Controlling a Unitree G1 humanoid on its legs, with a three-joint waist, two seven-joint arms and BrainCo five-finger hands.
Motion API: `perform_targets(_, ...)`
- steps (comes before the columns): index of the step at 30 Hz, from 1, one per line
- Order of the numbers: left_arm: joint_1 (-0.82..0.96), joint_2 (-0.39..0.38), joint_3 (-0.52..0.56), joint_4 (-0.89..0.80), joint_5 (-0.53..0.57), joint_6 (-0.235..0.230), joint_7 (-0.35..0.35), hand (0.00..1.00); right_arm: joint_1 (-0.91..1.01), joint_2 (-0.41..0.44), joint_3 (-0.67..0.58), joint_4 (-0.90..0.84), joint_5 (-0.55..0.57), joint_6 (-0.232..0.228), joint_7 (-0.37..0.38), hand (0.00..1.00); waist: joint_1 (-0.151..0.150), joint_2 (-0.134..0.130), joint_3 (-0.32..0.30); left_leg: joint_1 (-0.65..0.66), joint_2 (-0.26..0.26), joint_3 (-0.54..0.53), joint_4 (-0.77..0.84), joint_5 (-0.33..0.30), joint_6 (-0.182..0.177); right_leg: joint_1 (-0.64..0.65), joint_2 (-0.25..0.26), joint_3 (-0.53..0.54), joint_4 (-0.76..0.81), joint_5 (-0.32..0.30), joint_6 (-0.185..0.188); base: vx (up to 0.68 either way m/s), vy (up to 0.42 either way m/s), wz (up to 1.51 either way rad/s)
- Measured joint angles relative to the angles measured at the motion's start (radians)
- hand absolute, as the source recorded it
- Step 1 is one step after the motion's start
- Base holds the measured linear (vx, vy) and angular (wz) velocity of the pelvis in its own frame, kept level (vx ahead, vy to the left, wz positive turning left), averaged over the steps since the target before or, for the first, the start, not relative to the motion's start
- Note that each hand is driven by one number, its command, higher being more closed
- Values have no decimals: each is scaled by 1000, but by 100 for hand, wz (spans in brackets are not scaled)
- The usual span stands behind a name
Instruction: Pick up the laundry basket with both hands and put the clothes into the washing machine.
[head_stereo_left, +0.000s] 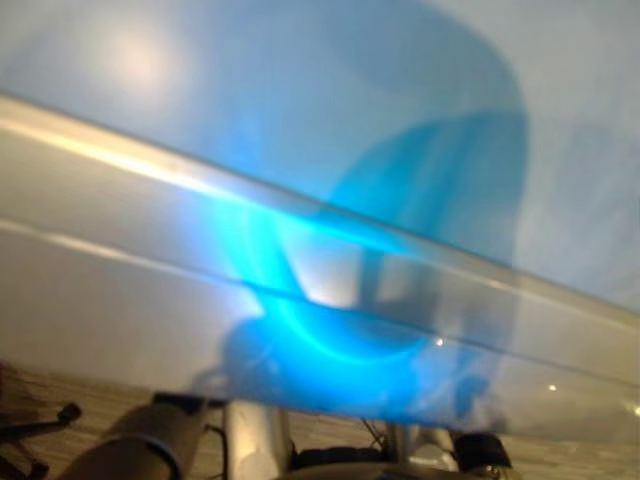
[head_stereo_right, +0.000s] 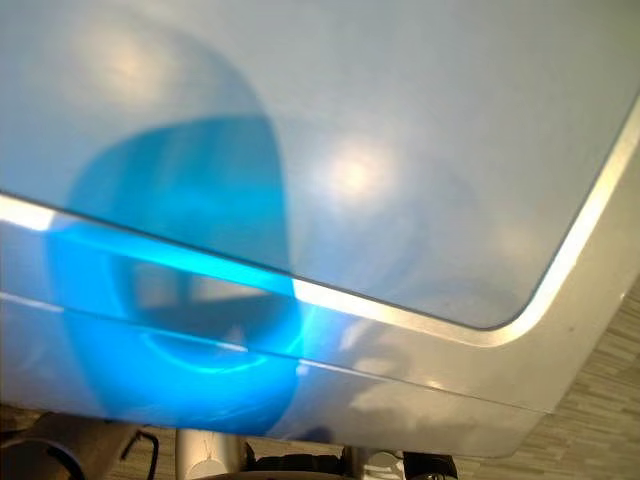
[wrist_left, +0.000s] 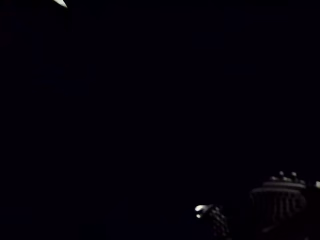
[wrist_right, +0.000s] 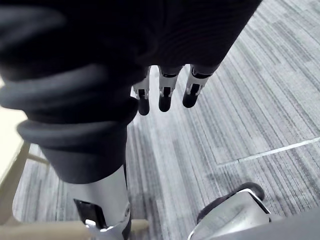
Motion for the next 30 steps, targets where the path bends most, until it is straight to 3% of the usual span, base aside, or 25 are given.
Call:
perform_targets(4,-263,151,-125,66,32,39,-22,100,1,1,-4,2,39,-15,13,0,-8,0,0,-40,28,29,6,2,-2,-56,22,26,-7,24,0,-40,-24,-34)
perform_targets(5,-335,202,-171,62,59,32,-31,100,1,4,-3,8,50,-27,26,0,-18,0,0,-48,36,34,14,2,-2,-65,30,30,-10,30,0,-9,5,-27)
perform_targets(6,-322,244,-231,42,104,-9,-49,100,5,10,-8,11,66,-34,28,0,-22,-3,1,-51,43,34,25,2,-2,-64,35,28,-11,33,1,-6,11,-21)
perform_targets(8,-342,246,-271,51,109,16,-44,100,15,11,-21,28,83,-48,32,0,-12,-3,1,-53,49,37,29,2,-2,-68,36,23,-11,38,0,-23,22,-3)
perform_targets(13,-359,303,-342,65,107,8,-15,100,16,10,-49,54,124,-53,50,0,-24,-3,1,-57,54,71,36,1,0,-90,35,39,-1,54,4,-71,39,-10)
perform_targets(20,-380,334,-380,98,116,-2,93,100,38,-1,-90,66,173,-89,50,0,-22,-3,1,-69,63,98,76,0,0,-116,34,54,23,65,10,-40,40,-10)
perform_targets(21,-395,340,-380,104,136,-1,100,0,38,-4,-90,66,180,-91,50,0,-20,-3,1,-75,65,102,77,-1,3,-126,34,55,25,70,8,-66,30,-6)
perform_targets(26,-426,377,-378,129,212,8,102,0,44,-4,-87,71,183,-92,50,0,-23,-2,2,-101,78,109,96,-1,4,-150,41,55,24,94,10,-73,35,-12)
perform_targets(30,-449,383,-365,143,277,38,62,0,49,-2,-83,77,190,-92,50,0,-22,-1,2,-119,89,108,112,-1,4,-162,49,55,22,109,11,-51,46,-10)
